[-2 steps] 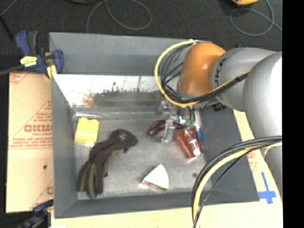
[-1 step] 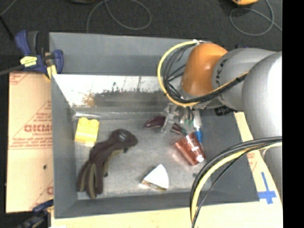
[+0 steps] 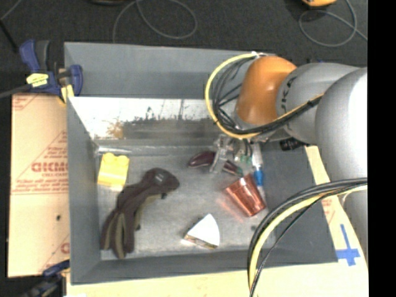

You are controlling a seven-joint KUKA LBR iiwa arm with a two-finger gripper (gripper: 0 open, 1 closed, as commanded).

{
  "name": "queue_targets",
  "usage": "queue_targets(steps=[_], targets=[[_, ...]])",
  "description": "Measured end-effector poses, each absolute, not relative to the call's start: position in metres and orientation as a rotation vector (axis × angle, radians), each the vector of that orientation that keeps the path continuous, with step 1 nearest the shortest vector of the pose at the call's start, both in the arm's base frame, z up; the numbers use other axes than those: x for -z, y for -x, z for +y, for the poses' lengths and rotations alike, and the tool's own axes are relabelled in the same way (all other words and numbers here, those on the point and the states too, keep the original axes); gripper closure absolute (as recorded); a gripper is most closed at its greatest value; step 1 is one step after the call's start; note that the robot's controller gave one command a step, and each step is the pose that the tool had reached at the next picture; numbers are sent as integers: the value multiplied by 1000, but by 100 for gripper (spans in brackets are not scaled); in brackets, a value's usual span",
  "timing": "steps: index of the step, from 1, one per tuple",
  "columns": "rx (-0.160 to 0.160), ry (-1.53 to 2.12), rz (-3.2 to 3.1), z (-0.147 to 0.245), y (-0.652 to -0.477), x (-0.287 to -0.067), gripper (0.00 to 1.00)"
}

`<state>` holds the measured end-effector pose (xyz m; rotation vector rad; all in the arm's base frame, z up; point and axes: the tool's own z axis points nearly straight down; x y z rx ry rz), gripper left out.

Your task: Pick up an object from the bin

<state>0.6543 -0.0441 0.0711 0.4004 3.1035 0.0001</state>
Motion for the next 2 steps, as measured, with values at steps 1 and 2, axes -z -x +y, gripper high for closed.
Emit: queue_targets(steps=[1,2], targets=[[1,-400,3106,-44,-653,-75,100],[0,-401,3111,-44,-651,-95,100]])
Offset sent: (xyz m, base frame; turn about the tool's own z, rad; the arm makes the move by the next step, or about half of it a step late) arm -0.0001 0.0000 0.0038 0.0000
